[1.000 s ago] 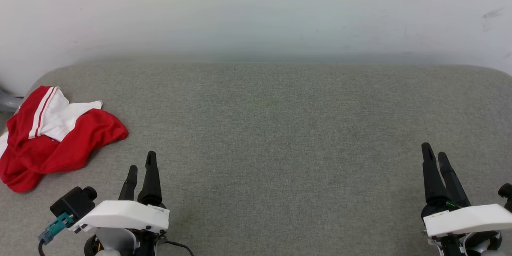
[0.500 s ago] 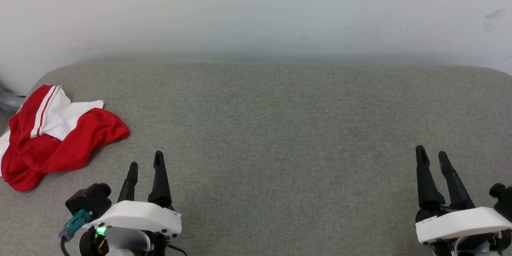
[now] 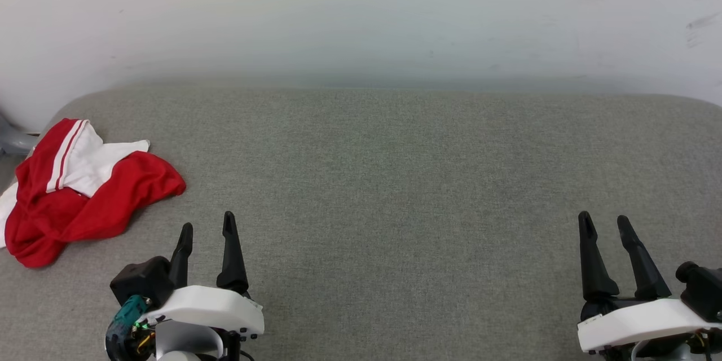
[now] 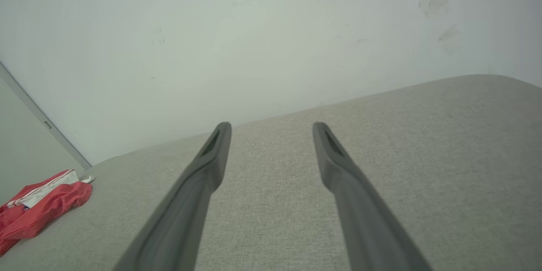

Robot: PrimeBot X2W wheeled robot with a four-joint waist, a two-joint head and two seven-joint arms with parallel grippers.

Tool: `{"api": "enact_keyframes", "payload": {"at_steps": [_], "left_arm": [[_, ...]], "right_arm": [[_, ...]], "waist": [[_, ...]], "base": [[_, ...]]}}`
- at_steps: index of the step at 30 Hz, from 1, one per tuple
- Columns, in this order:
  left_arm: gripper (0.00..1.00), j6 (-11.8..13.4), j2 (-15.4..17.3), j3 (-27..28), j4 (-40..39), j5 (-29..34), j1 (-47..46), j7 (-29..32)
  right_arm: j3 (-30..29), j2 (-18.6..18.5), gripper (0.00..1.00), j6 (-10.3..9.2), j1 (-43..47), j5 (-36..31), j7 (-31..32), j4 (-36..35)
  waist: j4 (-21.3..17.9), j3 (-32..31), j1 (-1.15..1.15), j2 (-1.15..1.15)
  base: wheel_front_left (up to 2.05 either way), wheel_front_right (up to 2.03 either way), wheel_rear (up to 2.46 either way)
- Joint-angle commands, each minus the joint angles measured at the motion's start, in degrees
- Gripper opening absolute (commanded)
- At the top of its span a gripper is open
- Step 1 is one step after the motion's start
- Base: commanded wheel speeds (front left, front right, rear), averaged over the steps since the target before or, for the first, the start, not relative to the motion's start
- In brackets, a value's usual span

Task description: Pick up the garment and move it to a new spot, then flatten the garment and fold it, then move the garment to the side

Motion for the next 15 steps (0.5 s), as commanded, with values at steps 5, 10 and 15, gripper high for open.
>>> {"api": "enact_keyframes", "payload": {"at_steps": [5, 10, 15], "left_arm": [[1.0, 1.09, 0.53, -0.81, -0.87, 3.5, 0.3, -1.04], [1.0, 1.66, 0.7, -1.44, -1.04, 6.21, 0.35, -1.72], [1.0, 2.07, 0.79, -2.0, -1.12, 8.68, 0.42, -2.33]], "right_arm": [[0.35, 0.01, 1.0, -0.01, 0.37, -3.73, -1.11, -1.1], [0.44, 0.02, 1.0, -0.01, 0.62, -6.69, -1.79, -1.43], [0.42, 0.02, 1.0, -0.01, 0.73, -9.3, -2.41, -1.63]], "waist": [[0.05, 0.03, 0.0, 0.0], [0.21, 0.12, 0.0, 0.0], [0.4, 0.14, 0.0, 0.0]], "base": [[0.0, 0.0, 0.0], [0.0, 0.0, 0.0], [0.0, 0.0, 0.0]]}}
